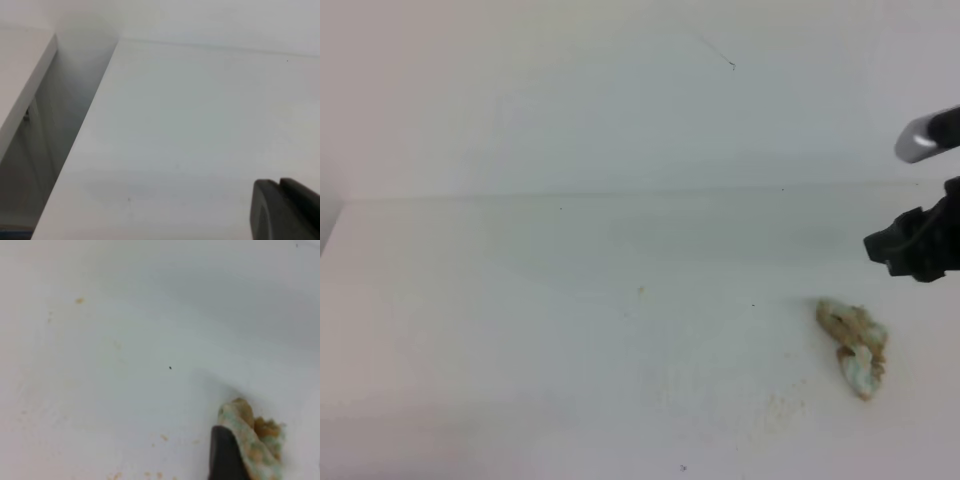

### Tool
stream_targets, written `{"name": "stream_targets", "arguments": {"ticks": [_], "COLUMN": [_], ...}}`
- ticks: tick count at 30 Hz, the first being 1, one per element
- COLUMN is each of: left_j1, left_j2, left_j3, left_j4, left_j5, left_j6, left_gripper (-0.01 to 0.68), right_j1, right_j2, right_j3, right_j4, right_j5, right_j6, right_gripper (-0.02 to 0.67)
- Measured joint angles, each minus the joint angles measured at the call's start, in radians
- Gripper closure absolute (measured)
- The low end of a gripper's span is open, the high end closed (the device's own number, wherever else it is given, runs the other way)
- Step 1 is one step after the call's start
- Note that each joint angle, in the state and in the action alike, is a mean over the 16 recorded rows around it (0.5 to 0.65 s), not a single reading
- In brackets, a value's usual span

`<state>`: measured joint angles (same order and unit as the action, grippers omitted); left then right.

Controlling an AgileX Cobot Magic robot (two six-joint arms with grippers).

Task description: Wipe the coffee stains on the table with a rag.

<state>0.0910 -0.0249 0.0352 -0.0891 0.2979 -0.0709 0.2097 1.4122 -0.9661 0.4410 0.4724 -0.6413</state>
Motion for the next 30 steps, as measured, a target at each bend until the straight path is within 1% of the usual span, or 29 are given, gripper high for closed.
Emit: {"name": "stream_targets", "arguments": {"ticks": [7,9,11,16,21,25,30], "left_j1": [0.000,0.000,0.000,0.000,0.000,0.000,0.000], "left_j2": [0.000,0.000,-0.002,-0.002,-0.002,-0.002,-0.002], "left_j3": [0.000,0.000,0.002,0.002,0.002,0.002,0.002], "left_j4": [0.000,0.000,0.000,0.000,0.000,0.000,0.000], "left_j5": [0.000,0.000,-0.002,-0.002,-0.002,-0.002,-0.002], "left_j6": [0.000,0.000,0.000,0.000,0.000,0.000,0.000], "left_gripper": [0.673,0.672,0.672,0.672,0.672,0.672,0.672], "right_j1": [0.000,0.000,0.000,0.000,0.000,0.000,0.000], "right_j2": [-0.234,-0.306,-0.382,-0.578,-0.745,-0.833,-0.884], "right_j3": [0.007,0.017,0.036,0.116,0.246,0.360,0.483], "right_j4": [-0.002,-0.002,-0.002,-0.002,-0.001,0.000,0.002], "right_j5": [0.105,0.120,0.127,0.092,-0.032,-0.143,-0.249], "right_j6": [-0.006,-0.002,0.006,0.044,0.078,0.101,0.114], "right_gripper": [0.580,0.619,0.643,0.647,0.647,0.647,0.648]}}
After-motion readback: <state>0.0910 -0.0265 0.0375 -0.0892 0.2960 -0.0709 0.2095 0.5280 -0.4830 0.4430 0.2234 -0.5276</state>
